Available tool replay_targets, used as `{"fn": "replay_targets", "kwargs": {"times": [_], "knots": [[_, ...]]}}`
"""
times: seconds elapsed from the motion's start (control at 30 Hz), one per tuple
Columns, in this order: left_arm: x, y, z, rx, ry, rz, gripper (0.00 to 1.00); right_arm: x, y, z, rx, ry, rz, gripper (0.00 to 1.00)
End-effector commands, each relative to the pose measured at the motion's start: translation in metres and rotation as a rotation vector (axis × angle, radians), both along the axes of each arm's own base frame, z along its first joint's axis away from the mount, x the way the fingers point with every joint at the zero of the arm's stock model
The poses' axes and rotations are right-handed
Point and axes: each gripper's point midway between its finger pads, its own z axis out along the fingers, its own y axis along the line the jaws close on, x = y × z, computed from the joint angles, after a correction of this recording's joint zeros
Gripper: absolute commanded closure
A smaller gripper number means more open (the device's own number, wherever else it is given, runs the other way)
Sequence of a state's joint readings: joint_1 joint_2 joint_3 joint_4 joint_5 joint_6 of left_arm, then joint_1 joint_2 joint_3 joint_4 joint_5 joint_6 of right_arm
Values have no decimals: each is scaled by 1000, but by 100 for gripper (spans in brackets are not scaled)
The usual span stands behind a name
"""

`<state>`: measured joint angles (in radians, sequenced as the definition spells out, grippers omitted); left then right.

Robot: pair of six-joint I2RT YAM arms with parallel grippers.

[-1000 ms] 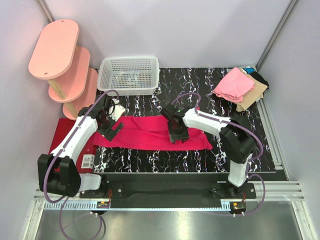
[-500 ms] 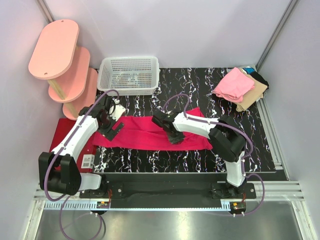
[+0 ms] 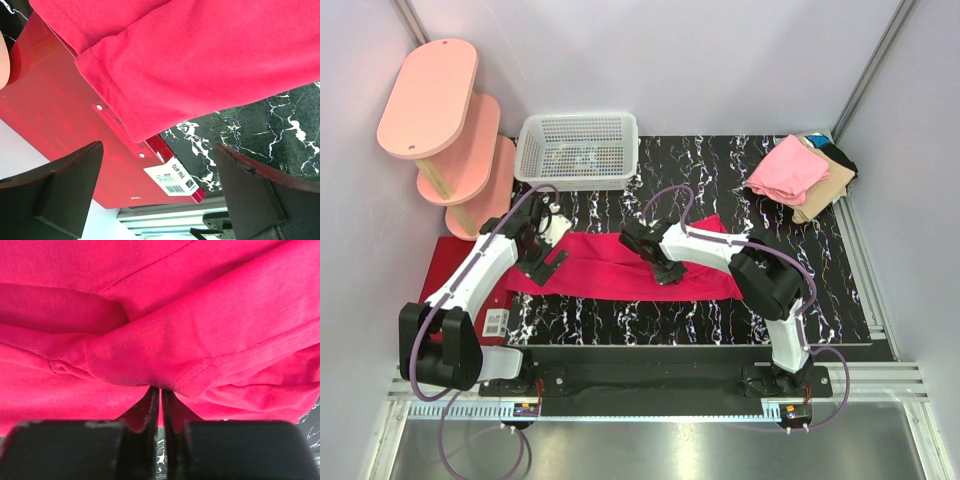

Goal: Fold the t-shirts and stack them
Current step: Rotate the tshirt 45 degrees

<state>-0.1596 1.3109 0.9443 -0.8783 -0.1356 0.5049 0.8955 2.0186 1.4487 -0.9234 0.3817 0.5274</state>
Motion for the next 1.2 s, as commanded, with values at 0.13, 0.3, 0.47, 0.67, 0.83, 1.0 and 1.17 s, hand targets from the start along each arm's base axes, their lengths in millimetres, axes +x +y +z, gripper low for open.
{"fn": "replay_targets", "kwargs": {"times": [0.13, 0.3, 0.47, 0.67, 0.83, 1.0, 1.17], "knots": [[7, 8, 1, 32, -49, 1, 1, 14, 15, 26, 29, -90, 9, 100], [5, 10, -5, 44, -41, 3, 1, 36, 20, 66, 41, -201, 7, 100], [3, 12, -6, 54, -40, 2, 1, 54, 33, 80, 62, -243, 12, 100], [0, 16, -5, 71, -46, -3, 1, 63, 37, 69, 53, -223, -1, 100], [-2, 19, -6, 85, -41, -10, 1, 45, 26, 70, 64, -177, 1, 74], [1, 15, -7, 69, -36, -3, 1, 31, 7, 58, 26, -148, 3, 53], [4, 14, -3, 59, -45, 2, 1, 26, 15, 50, 63, -119, 40, 46]]}}
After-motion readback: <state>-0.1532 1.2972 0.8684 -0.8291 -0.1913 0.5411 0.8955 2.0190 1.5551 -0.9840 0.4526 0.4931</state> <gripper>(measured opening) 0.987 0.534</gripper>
